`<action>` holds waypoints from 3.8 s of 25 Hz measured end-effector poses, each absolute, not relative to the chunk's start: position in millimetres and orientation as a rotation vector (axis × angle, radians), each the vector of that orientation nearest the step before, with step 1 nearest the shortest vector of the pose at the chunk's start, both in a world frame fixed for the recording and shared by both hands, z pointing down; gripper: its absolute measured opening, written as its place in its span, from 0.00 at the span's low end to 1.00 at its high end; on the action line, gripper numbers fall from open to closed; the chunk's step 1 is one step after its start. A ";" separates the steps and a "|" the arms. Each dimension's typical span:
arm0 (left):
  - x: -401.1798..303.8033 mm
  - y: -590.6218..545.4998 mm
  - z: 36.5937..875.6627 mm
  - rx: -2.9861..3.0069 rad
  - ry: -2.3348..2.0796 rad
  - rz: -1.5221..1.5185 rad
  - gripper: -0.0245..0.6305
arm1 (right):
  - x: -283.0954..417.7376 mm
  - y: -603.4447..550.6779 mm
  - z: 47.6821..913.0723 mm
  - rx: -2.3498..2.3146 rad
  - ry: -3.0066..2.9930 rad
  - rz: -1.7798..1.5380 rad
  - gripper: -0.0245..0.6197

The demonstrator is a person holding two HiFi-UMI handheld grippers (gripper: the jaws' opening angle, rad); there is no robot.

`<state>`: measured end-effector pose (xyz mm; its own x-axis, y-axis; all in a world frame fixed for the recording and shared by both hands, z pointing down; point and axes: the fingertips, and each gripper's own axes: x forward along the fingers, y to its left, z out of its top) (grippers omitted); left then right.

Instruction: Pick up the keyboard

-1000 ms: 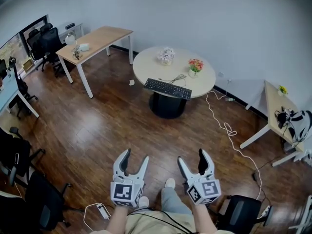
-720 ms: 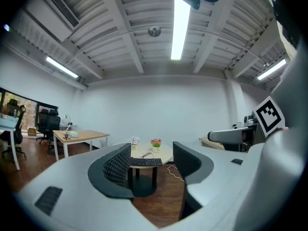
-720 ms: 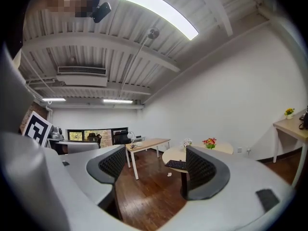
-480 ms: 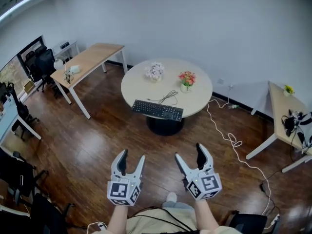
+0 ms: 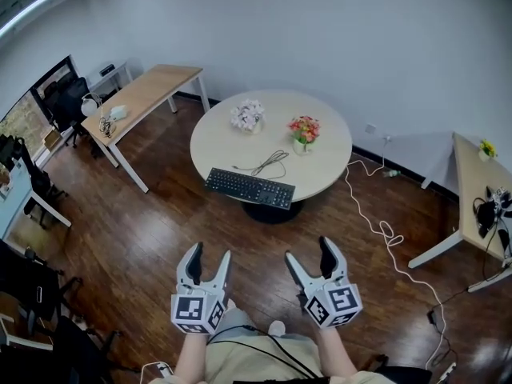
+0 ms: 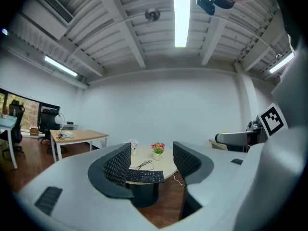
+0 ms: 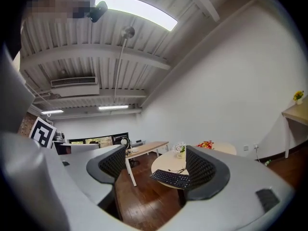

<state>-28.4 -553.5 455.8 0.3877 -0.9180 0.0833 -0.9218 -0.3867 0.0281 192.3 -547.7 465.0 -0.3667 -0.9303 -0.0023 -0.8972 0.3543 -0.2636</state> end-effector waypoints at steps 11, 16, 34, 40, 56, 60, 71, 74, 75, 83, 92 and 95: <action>17.8 -671.6 487.9 2.620 -1.548 0.135 0.44 | 247.1 -640.8 486.9 -1.826 2.366 -0.351 0.66; 11.3 -746.3 485.0 2.656 -1.545 0.179 0.44 | 238.3 -714.3 480.0 -1.853 2.378 -0.328 0.66; -65.7 -925.1 529.4 2.598 -1.448 0.258 0.44 | 112.8 -912.6 522.2 -1.792 2.634 -0.451 0.66; -74.4 -950.5 554.7 2.637 -1.311 0.339 0.44 | 88.2 -934.2 552.8 -1.801 2.681 -0.511 0.66; -149.8 -971.4 819.4 1.899 -1.178 0.602 0.52 | 194.1 -893.8 771.4 -2.078 2.689 -1.147 0.66; -147.7 -976.6 855.5 1.751 -1.104 0.535 0.77 | 207.7 -905.1 799.5 -2.012 2.771 -1.173 0.67; -149.0 -1027.6 890.1 1.694 -1.113 0.425 0.79 | 250.1 -952.4 862.1 -1.843 2.634 -1.484 0.65; -138.7 -1032.4 882.3 1.773 -1.069 0.398 0.69 | 249.0 -955.4 866.3 -1.828 2.660 -1.491 0.63; -135.6 -1032.5 880.0 1.797 -1.058 0.390 0.62 | 249.5 -954.8 866.3 -1.827 2.661 -1.485 0.63; -132.6 -1034.6 866.7 1.848 -1.069 0.374 0.58 | 238.2 -950.7 862.7 -1.646 2.635 -1.561 0.47; -133.3 -1033.2 825.3 1.949 -1.065 0.313 0.44 | 247.8 -956.5 841.7 -1.630 2.463 -1.497 0.45; -138.0 -1037.2 802.2 1.991 -1.086 0.257 0.44 | 246.9 -968.3 811.7 -1.606 2.454 -1.373 0.44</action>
